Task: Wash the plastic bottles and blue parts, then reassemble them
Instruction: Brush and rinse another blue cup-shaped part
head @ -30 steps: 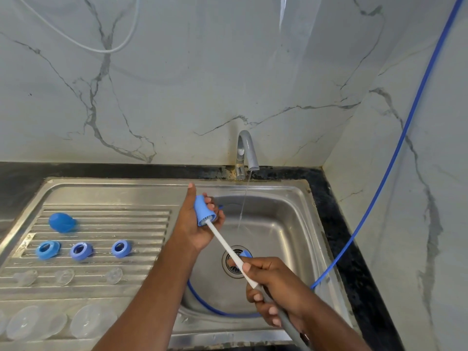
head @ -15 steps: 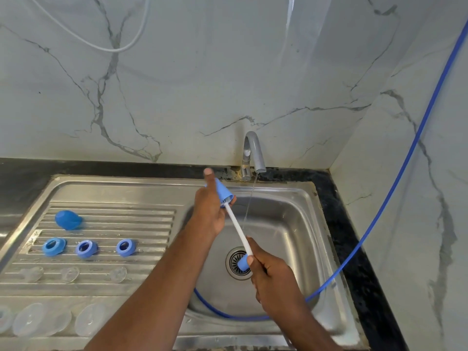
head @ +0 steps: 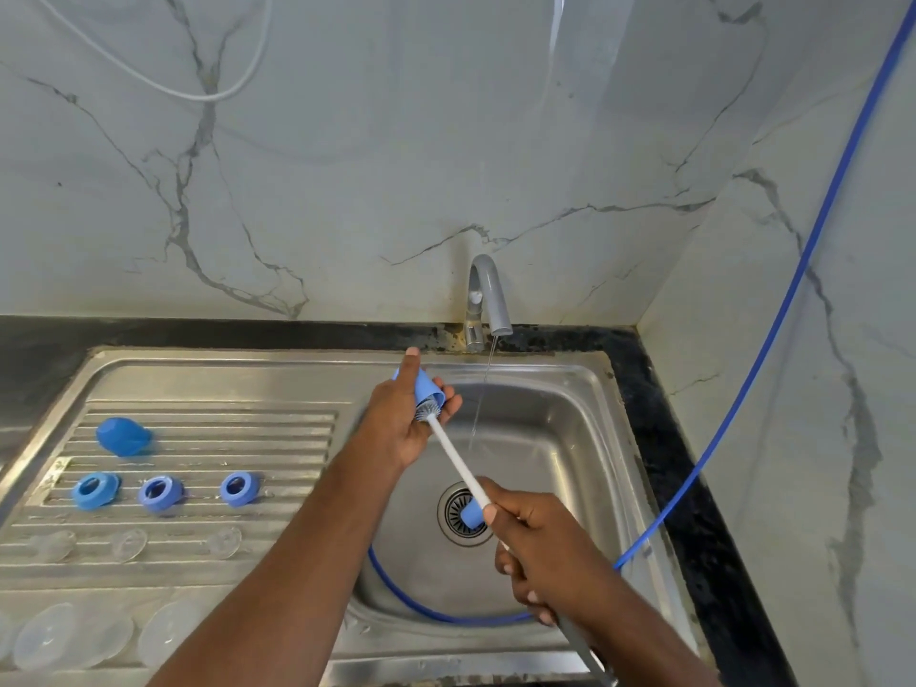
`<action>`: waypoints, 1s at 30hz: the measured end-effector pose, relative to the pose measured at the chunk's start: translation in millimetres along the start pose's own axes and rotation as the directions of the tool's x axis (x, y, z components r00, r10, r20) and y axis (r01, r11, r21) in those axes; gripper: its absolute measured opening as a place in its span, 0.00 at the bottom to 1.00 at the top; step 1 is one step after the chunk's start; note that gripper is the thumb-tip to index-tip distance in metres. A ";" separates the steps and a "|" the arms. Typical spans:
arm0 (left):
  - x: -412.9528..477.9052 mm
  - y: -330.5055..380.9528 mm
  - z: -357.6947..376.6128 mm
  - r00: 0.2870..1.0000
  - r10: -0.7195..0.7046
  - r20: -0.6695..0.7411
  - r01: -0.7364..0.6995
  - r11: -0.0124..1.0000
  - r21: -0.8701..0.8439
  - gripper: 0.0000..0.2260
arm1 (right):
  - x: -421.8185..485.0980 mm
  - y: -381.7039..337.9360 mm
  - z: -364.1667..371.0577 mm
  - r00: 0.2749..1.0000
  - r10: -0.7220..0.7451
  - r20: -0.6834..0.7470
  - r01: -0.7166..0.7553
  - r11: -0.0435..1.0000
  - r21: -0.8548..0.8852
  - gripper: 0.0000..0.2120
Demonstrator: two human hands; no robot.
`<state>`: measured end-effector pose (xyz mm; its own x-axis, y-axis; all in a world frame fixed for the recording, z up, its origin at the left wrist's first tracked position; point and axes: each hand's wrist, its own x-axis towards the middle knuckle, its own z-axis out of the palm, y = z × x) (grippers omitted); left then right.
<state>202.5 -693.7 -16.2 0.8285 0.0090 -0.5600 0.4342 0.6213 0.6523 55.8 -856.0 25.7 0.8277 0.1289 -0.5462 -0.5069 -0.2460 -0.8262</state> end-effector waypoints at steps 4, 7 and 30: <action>-1.6 -2.2 -8.4 0.991 -0.028 0.130 0.033 0.999 -0.039 0.16 | -5.7 -7.3 -12.7 0.999 -0.050 0.011 0.049 0.996 0.075 0.17; -2.8 1.9 -1.0 0.985 -0.015 0.171 0.027 0.998 -0.064 0.16 | -2.7 -7.6 -8.9 0.993 -0.077 -0.090 0.077 0.997 0.003 0.19; -21.3 -20.9 7.1 0.945 0.034 0.326 0.107 0.908 -0.404 0.16 | -15.5 13.5 -28.0 0.761 -0.173 0.626 -0.406 0.625 0.666 0.21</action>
<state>178.3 -712.5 -14.3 0.9127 -0.2257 -0.3406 0.3398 0.8821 0.3262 42.8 -888.2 26.9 0.5664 0.7416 -0.3594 -0.8137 0.4341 -0.3866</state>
